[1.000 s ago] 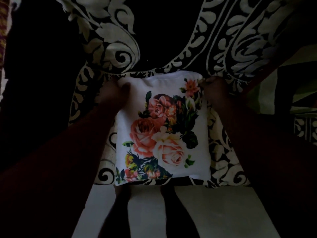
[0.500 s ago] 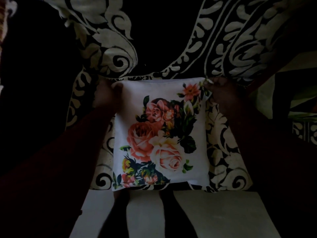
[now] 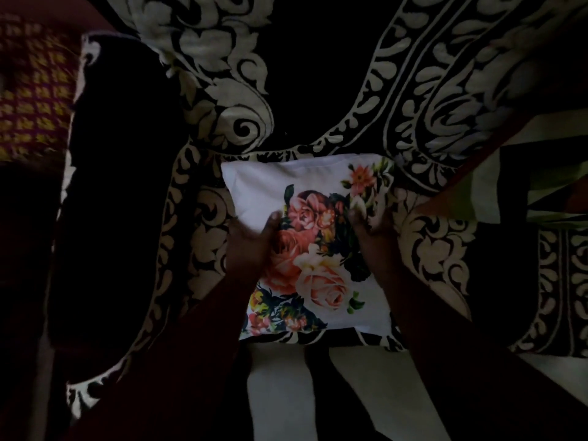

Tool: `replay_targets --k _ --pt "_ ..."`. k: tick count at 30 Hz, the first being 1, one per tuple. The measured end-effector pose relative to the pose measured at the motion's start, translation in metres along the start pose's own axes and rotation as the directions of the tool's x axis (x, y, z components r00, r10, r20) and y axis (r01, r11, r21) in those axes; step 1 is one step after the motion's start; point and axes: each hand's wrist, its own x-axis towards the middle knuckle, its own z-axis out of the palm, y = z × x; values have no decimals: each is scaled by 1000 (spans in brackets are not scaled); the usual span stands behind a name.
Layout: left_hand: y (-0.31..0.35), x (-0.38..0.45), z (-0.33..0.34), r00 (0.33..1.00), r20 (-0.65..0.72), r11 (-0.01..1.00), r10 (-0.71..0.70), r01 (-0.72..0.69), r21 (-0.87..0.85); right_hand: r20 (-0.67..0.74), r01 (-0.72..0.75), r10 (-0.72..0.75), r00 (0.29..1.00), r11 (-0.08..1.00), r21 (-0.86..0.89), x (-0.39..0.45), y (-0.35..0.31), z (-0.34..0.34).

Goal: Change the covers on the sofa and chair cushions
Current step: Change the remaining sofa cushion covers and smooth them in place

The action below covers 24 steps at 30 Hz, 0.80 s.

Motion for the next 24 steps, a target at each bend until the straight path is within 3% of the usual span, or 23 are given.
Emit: replay_targets --k 6,10,15,20,24 --pt "28 -26 -18 983 -17 977 185 -186 -103 -37 218 -215 976 963 157 -21 -20 -18" --pt "66 -45 -45 902 -63 889 428 -432 -151 -67 274 -266 962 924 266 -31 -50 -32" --pt "109 -17 -62 802 -38 786 596 -593 -174 -91 295 -281 955 899 323 -10 -90 -35" --pt "141 27 -55 746 -42 739 664 -664 -110 -109 335 -316 942 895 296 28 -119 -25" --pt "148 56 -47 764 -14 763 645 -645 -48 -75 317 -308 949 913 256 52 -122 -16"
